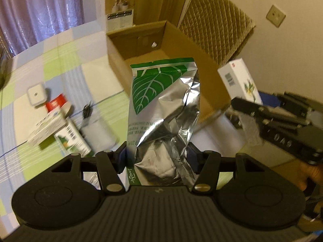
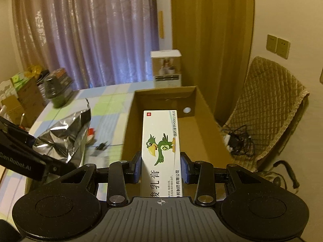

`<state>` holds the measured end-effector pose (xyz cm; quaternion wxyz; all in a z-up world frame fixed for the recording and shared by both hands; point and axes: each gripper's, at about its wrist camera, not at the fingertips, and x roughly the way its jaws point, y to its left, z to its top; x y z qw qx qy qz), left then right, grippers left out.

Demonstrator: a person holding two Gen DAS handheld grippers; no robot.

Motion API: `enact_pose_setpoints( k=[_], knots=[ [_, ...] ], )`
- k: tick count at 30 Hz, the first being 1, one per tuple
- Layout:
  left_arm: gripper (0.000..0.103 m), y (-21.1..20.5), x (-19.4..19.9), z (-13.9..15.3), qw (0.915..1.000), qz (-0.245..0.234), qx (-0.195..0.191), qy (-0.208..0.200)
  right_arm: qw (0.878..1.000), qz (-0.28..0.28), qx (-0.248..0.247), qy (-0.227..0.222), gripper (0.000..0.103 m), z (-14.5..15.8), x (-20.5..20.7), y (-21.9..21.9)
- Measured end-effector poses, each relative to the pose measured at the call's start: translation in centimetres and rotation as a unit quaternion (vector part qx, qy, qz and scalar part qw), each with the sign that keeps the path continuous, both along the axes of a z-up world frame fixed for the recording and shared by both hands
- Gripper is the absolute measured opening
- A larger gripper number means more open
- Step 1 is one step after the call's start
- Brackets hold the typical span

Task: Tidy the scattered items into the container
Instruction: 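Carry the foil bag left while the right carries the ointment box to the cardboard box, then open the left gripper over the box while the right releases the ointment box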

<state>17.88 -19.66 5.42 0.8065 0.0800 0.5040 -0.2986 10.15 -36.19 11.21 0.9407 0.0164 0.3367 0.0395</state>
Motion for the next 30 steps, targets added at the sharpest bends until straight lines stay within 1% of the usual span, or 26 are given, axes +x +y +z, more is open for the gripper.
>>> enact_pose_setpoints(
  k=[3,6,14,18,25,30],
  knots=[
    [0.054,-2.1,1.5,-0.1,0.9999,0.01,-0.013,0.004,1.0,-0.007,-0.001,0.002,0.041,-0.3,1.4,-1.7],
    [0.054,-3.8,3.1,-0.4,0.999,0.024,-0.035,0.015,1.0,-0.011,-0.003,0.01,0.041,-0.9,2.9,-3.2],
    [0.054,-6.8,7.1,-2.4,0.9925,0.07,-0.085,0.053,0.999,-0.02,-0.008,0.028,0.041,-2.6,6.6,-5.7],
    [0.054,-7.6,8.5,-3.8,0.9899,0.091,-0.089,0.062,0.999,-0.024,-0.004,0.035,0.041,-3.5,8.2,-6.2],
    [0.054,-7.7,10.0,-5.5,0.9838,0.125,-0.104,0.075,0.999,-0.024,-0.002,0.045,0.041,-5.0,10.0,-6.5],
    [0.054,-8.0,10.8,-6.4,0.9809,0.141,-0.111,0.073,0.998,-0.025,0.0,0.05,0.041,-5.6,11.1,-6.8]
  ],
)
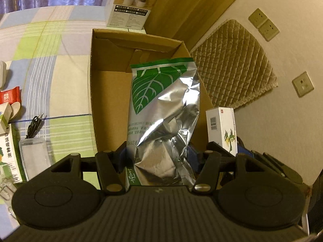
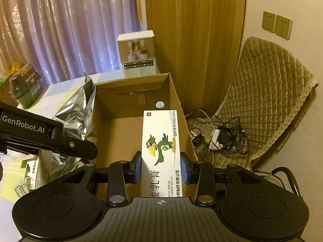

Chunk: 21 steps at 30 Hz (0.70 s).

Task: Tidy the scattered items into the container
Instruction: 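Open the left gripper over the box while the right releases the ointment box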

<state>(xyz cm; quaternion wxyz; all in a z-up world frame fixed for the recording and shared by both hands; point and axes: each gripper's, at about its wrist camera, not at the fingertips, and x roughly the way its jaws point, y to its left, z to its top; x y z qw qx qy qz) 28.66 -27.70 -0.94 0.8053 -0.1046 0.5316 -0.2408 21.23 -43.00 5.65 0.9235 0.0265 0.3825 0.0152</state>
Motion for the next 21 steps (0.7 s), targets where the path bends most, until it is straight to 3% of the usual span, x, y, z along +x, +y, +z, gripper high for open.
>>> enact_pose_setpoints(
  k=[4,6,13,21],
  knots=[
    [0.056,-0.1,0.3,-0.8,1.0,0.002,0.001,0.005,1.0,0.001,0.001,0.003,0.041,-0.3,0.6,-0.2],
    [0.063,-0.1,0.3,-0.8,1.0,0.003,0.004,-0.004,1.0,0.002,0.002,0.003,0.041,-0.5,0.8,-0.2],
    [0.064,1.2,0.1,1.0,0.9988,0.012,0.013,-0.045,1.0,0.005,0.006,0.006,0.041,-1.0,1.0,0.1],
    [0.064,3.1,-0.6,1.2,0.9984,0.021,0.022,-0.048,1.0,0.01,0.013,0.005,0.041,-1.0,0.8,0.7]
  ],
)
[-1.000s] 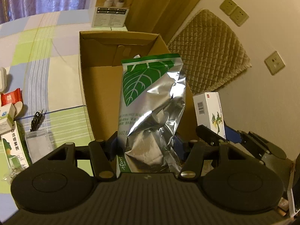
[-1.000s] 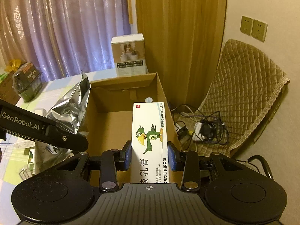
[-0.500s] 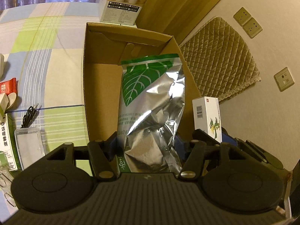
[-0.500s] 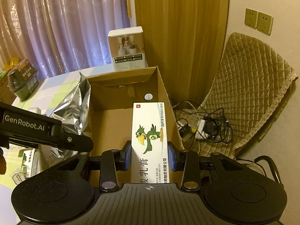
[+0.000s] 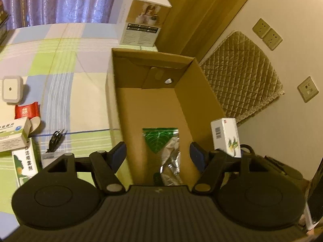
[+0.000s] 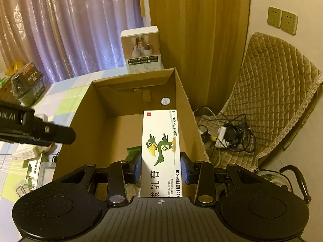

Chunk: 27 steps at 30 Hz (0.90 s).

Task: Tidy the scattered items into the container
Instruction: 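Open the left gripper over the box while the right releases the ointment box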

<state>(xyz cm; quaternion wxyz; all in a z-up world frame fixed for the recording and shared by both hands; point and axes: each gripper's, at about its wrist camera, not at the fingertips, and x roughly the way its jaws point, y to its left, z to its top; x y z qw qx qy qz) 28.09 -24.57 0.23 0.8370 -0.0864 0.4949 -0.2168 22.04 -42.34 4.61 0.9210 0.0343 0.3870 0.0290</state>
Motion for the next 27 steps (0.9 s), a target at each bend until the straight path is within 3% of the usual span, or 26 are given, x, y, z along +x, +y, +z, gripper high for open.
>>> enact_pose_setpoints(
  k=[2,3,4,5,6,16,22,27],
  knots=[
    [0.064,0.6,-0.1,-0.3,1.0,0.004,0.0,0.005,1.0,0.002,0.006,-0.008,0.041,0.1,0.1,0.1],
    [0.064,0.9,-0.2,-0.4,1.0,0.005,0.0,0.006,1.0,0.002,0.009,-0.011,0.047,0.2,0.2,0.1],
    [0.064,1.1,-0.2,-0.4,1.0,0.006,0.001,0.006,1.0,0.0,0.01,-0.014,0.058,0.2,0.2,0.2],
    [0.064,1.3,-0.4,-0.4,1.0,0.008,0.002,0.006,1.0,-0.003,0.008,-0.02,0.088,0.3,0.2,0.2],
    [0.064,1.6,-0.4,-0.5,0.9999,0.009,0.001,0.007,1.0,-0.005,0.007,-0.03,0.092,0.5,0.1,0.3],
    [0.069,5.3,-2.4,-0.2,0.9995,0.026,0.013,-0.007,0.999,-0.017,0.011,-0.034,0.092,1.3,-1.9,0.0],
    [0.079,7.8,-4.9,0.4,0.9985,0.026,0.04,-0.025,0.999,-0.008,0.011,-0.049,0.092,2.6,-4.4,1.6],
    [0.092,11.0,-7.5,0.6,0.9968,0.027,0.066,-0.035,0.998,0.016,0.023,-0.06,0.092,4.1,-6.7,4.4]
  ],
)
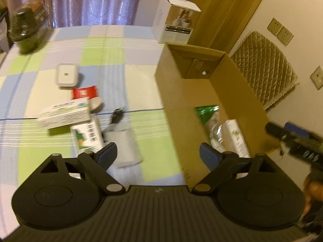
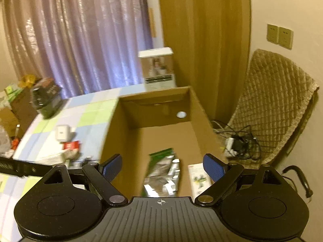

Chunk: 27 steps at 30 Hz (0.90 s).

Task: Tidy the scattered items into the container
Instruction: 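Open the left gripper over the box while the right releases the ointment box, then withdraw both open grippers from the cardboard box back over the table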

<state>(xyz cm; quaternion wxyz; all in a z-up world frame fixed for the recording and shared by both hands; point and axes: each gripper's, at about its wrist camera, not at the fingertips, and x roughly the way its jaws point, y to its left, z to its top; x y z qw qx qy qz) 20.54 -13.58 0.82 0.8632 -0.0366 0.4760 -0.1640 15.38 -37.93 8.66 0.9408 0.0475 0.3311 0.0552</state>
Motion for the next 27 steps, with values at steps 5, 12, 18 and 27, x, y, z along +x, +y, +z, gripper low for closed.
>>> enact_pose_setpoints(
  k=[5,12,18,27],
  knots=[
    [0.1,4.8,-3.4,-0.6,0.9993,0.009,0.037,0.001,0.999,0.044,0.0,-0.009,0.092,0.6,-2.1,3.9],
    [0.102,11.5,-7.0,-2.0,0.9961,0.068,0.049,0.029,0.995,0.095,0.004,-0.001,0.092,0.1,-4.3,8.6],
    [0.102,14.6,-9.0,-3.0,0.9935,0.097,0.045,0.04,0.99,0.139,-0.011,0.013,0.092,-1.3,-5.6,11.7],
    [0.102,16.3,-9.1,-4.0,0.9935,0.091,0.056,0.038,0.973,0.222,-0.049,0.04,0.092,-4.3,-5.8,16.4]
  ],
)
